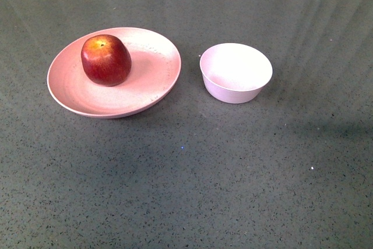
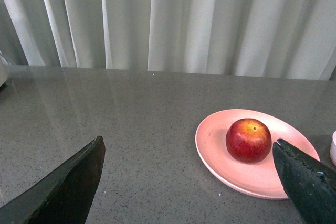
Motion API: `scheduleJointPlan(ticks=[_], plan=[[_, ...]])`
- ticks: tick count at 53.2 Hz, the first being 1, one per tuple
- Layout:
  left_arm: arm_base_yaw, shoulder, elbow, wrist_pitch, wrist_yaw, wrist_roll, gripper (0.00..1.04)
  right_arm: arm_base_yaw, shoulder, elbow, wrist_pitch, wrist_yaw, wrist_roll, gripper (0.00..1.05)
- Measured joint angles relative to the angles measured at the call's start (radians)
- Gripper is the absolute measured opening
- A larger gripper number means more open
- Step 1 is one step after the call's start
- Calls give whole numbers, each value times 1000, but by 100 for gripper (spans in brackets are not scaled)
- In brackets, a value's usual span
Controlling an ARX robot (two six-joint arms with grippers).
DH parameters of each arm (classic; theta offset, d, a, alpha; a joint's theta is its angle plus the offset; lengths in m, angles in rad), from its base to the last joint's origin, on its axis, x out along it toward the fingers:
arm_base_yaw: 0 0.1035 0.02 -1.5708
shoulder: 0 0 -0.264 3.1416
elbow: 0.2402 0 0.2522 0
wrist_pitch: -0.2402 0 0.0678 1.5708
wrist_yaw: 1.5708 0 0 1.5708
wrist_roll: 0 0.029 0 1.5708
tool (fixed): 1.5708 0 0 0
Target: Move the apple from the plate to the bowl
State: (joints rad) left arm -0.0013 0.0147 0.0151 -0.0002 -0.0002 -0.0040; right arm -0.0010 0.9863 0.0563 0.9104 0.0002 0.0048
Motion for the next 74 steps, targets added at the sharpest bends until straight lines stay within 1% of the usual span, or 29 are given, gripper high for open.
scheduleJointPlan(ticks=[11, 26, 43, 55, 74], plan=[[0, 0, 0, 0, 0, 0, 96, 0, -169, -32, -133, 0, 0, 2], [0, 0, 0, 0, 0, 0, 96, 0, -435, -33, -370, 0, 0, 2], [0, 0, 0, 0, 0, 0, 96, 0, -630, -34, -555, 0, 0, 2], [0, 0, 0, 0, 0, 0, 96, 0, -717, -34, -640, 0, 0, 2], [0, 0, 0, 0, 0, 0, 96, 0, -799, -34, -723, 0, 0, 2]])
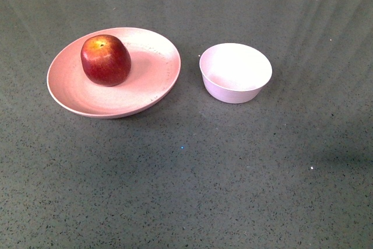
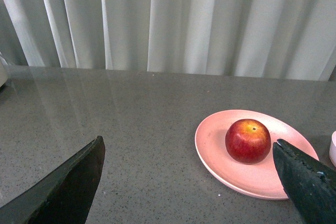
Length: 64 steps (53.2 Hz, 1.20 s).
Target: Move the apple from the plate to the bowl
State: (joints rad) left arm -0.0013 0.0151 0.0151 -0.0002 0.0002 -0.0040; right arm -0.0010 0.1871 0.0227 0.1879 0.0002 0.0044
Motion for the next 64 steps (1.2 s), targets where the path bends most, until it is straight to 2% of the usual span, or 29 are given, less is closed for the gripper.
scheduleJointPlan(ticks=[5, 9, 25, 43, 51, 53, 55, 56, 58, 60, 62, 64], plan=[[0, 0, 0, 0, 0, 0, 96, 0, -35, 0, -37, 0, 0, 2], [0, 0, 0, 0, 0, 0, 96, 0, -129, 0, -163, 1, 0, 2], [0, 0, 0, 0, 0, 0, 96, 0, -179, 0, -186, 0, -1, 2], [0, 0, 0, 0, 0, 0, 96, 0, -181, 0, -186, 0, -2, 67], [0, 0, 0, 0, 0, 0, 96, 0, -181, 0, -186, 0, -2, 88], [0, 0, 0, 0, 0, 0, 96, 0, -181, 0, -186, 0, -2, 96], [1, 1, 1, -2, 7, -1, 96, 0, -181, 0, -186, 0, -2, 97], [6, 8, 3, -11, 26, -10, 96, 0, -181, 0, -186, 0, -2, 96], [42, 58, 40, -106, 160, -80, 96, 0, -181, 0, -187, 1, -2, 95], [58, 132, 75, -154, 248, -130, 96, 0, -181, 0, -187, 0, -2, 95], [56, 280, 116, -125, 352, -229, 96, 0, -181, 0, -187, -2, -2, 96], [38, 414, 145, -39, 369, -297, 96, 0, -182, 0, -187, -3, -2, 96]])
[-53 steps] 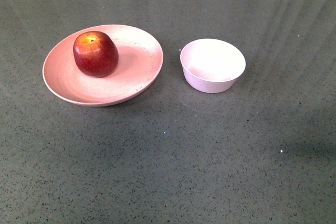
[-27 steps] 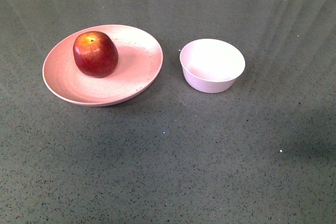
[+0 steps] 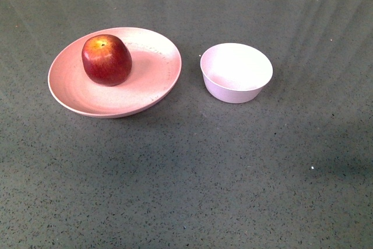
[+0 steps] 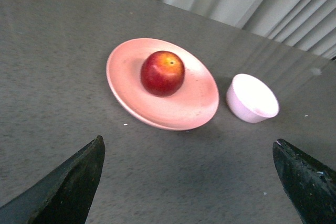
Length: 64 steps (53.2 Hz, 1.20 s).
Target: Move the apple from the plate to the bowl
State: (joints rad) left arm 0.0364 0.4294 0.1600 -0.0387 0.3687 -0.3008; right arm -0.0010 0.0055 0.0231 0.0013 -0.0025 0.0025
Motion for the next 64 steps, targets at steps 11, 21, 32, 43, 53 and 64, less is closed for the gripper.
scheduleJointPlan(ticks=[11, 21, 32, 43, 53, 64], plan=[[-61, 438, 120, 326, -41, -77, 96, 0, 0, 0, 0, 3, 0, 96], [-113, 796, 247, 503, -109, -90, 96, 0, 0, 0, 0, 3, 0, 96], [-175, 1039, 357, 570, -145, -88, 96, 0, 0, 0, 0, 3, 0, 96], [-217, 1249, 483, 589, -196, -23, 96, 0, 0, 0, 0, 3, 0, 96], [-245, 1355, 558, 589, -218, 53, 96, 0, 0, 0, 0, 3, 0, 96], [-256, 1444, 619, 589, -250, 101, 96, 0, 0, 0, 0, 3, 0, 96]])
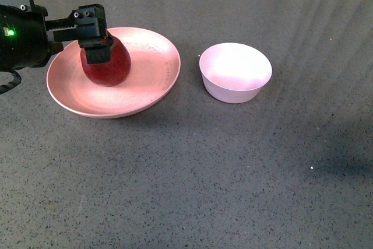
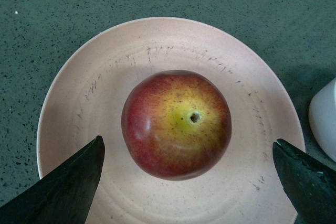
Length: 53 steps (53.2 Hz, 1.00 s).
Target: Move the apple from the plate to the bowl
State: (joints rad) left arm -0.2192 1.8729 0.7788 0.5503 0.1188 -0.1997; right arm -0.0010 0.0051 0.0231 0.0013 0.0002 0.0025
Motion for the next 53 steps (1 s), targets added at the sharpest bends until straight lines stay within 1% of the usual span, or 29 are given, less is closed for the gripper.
scheduleJointPlan(ticks=[14, 30, 48, 50, 51, 53], plan=[[-7, 61, 59, -5, -33, 26, 96, 0, 0, 0, 0, 0, 0, 96], [-30, 117, 95, -10, -46, 32, 96, 0, 0, 0, 0, 0, 0, 96], [-45, 154, 135, -27, -95, 47, 96, 0, 0, 0, 0, 0, 0, 96], [-47, 159, 138, -27, -98, 50, 91, 0, 0, 0, 0, 0, 0, 96], [-49, 162, 139, -29, -106, 54, 86, 0, 0, 0, 0, 0, 0, 96], [-51, 163, 142, -32, -112, 57, 79, 0, 0, 0, 0, 0, 0, 96]])
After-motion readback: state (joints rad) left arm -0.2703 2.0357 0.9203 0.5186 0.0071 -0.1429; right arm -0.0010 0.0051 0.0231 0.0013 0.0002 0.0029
